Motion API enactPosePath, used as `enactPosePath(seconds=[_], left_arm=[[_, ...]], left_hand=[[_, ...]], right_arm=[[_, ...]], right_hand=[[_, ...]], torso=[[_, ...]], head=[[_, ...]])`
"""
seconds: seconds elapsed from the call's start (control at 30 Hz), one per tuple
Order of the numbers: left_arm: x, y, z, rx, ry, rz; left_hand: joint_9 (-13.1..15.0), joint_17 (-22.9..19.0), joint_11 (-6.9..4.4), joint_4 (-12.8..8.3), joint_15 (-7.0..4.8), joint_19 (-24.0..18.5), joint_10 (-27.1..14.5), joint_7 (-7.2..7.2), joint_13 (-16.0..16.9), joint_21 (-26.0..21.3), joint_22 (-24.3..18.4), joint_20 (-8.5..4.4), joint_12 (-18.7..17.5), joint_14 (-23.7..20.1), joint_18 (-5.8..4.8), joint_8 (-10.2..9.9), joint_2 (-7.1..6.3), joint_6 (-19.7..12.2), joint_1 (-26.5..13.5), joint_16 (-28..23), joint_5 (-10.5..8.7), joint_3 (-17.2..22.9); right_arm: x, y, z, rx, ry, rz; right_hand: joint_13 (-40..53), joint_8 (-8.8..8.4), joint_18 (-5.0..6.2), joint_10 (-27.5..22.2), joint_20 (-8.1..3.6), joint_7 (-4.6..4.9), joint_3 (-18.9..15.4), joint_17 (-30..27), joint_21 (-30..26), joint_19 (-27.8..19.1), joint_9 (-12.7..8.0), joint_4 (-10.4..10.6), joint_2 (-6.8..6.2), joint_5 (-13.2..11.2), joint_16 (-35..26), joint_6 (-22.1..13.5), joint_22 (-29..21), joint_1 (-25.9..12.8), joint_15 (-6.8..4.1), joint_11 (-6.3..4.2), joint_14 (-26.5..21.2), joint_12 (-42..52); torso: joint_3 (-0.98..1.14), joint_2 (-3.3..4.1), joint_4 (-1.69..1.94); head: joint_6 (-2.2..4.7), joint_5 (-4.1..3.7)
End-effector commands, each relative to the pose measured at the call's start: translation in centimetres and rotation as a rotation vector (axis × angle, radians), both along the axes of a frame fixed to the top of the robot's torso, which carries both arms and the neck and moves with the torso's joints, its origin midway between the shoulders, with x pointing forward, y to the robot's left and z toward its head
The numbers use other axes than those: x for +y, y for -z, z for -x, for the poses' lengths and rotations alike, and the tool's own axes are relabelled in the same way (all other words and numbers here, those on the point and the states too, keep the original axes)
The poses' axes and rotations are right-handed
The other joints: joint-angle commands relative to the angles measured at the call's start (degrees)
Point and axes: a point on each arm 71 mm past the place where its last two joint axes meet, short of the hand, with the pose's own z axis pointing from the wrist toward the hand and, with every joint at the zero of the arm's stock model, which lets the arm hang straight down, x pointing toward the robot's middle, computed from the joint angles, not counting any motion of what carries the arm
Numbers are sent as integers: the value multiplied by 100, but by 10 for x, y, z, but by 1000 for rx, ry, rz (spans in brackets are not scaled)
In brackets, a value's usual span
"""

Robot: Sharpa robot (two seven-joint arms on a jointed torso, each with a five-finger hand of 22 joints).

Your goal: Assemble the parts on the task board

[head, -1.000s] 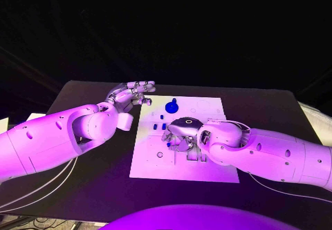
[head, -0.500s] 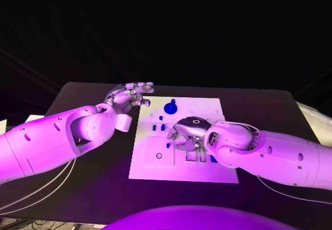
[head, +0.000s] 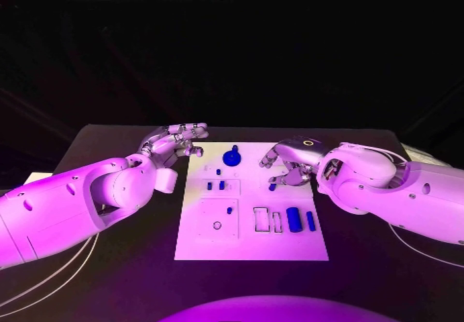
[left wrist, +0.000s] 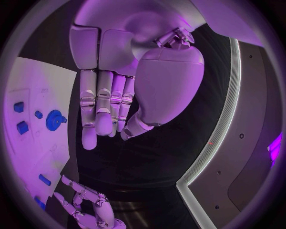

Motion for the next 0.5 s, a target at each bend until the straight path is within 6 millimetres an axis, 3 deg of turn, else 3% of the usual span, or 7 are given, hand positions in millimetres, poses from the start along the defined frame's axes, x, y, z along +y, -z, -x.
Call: enactPosePath(seconds=[0.03,0.5], left_arm=[[-3,-1,0,-8,23,7],[-2,0,1,-6,24,6]], left_hand=[[-9,-5,1,1,12,34,-38,5,8,-33,-7,-5,19,-4,60,22,18,-38,33,-12,24,-30],[-10,-9,2,-3,12,35,-43,6,8,-37,-10,-4,23,-6,60,23,20,-42,37,-13,24,-32]], right_arm=[[-8,3,-4,10,34,65],[-13,17,-7,66,30,181]], right_hand=[[-4,-29,9,-43,-36,-46,-58,-14,-20,10,-9,9,-43,-42,-11,-8,-1,18,-42,-19,20,-21],[8,-20,1,-19,-42,-86,-196,-76,-47,17,-1,58,-2,-76,-56,55,-30,71,-23,-50,31,35]], torso=[[8,8,12],[-2,15,14]], head=[[34,-21],[14,-8]])
